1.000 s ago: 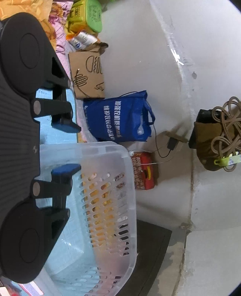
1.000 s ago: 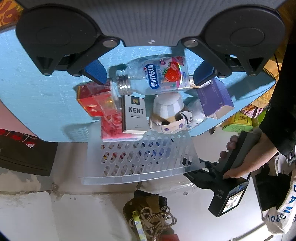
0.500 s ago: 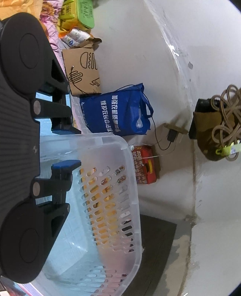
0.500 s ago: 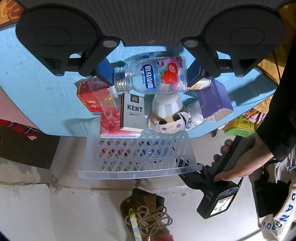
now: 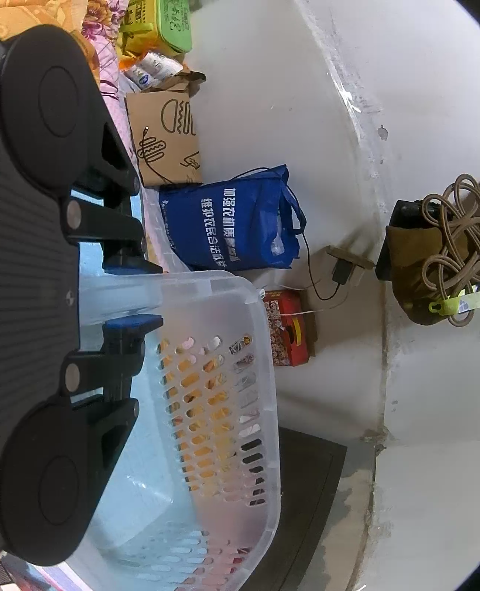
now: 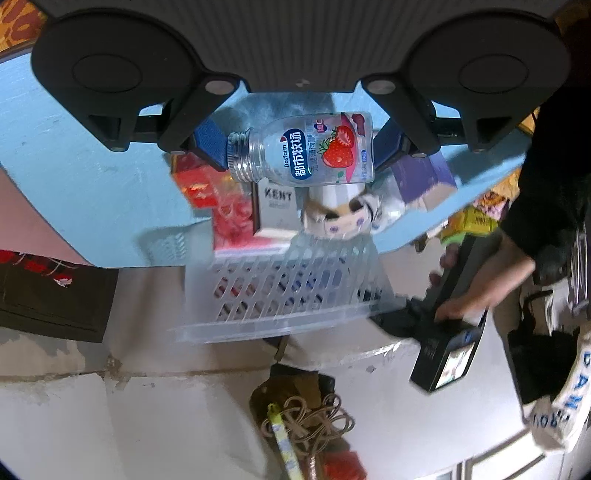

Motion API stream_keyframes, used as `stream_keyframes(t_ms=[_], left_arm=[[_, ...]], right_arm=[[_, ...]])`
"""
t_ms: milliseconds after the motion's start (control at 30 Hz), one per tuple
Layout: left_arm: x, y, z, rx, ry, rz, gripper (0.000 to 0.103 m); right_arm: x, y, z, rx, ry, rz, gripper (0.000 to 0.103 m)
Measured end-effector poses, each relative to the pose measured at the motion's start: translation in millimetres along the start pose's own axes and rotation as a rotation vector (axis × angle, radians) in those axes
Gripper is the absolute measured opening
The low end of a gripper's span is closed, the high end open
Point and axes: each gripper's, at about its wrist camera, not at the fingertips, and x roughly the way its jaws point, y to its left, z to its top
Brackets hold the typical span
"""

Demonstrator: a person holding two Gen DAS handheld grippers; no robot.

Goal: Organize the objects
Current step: 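Carry the bottle into the clear basket and open the right gripper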

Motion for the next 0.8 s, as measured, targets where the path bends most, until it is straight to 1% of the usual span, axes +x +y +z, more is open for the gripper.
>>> stream_keyframes(t_ms=[167, 267, 400, 500, 533, 600, 700, 800], left_arm=[[-1, 2, 0, -0.007, -0.002, -0.012, 0.024], [-1, 3, -1, -0.013, -0.004, -0.016, 0.024], [-2, 4, -1, -0.022, -0.009, -0.024, 0.024], [-2, 4, -1, -0.024, -0.011, -0.028, 0.024], [-2, 4, -1, -0.024, -0.012, -0.028, 0.024], [-2, 3, -1, -0.02, -0.013, -0.025, 0.024], [-2, 2, -2, -0.024, -0.015, -0.028, 0.024], [-2, 3, -3, -0.027, -0.019, -0.031, 0.024]], right_arm=[[-13, -10, 30, 0.013, -0.049, -0.012, 0.084], [-18, -11, 51, -0.005, -0.087, -0.026, 0.084], [-10, -15, 98, -0.033, -0.132, -0.044, 0.084], [19, -21, 141, -0.054, -0.143, -0.061, 0.084], [33, -25, 155, -0.046, -0.135, -0.064, 0.084], [67, -34, 177, -0.022, -0.091, -0.063, 0.084], [117, -51, 192, -0.001, -0.01, -0.101, 0.084], [149, -59, 193, 0.014, 0.037, -0.113, 0.084]])
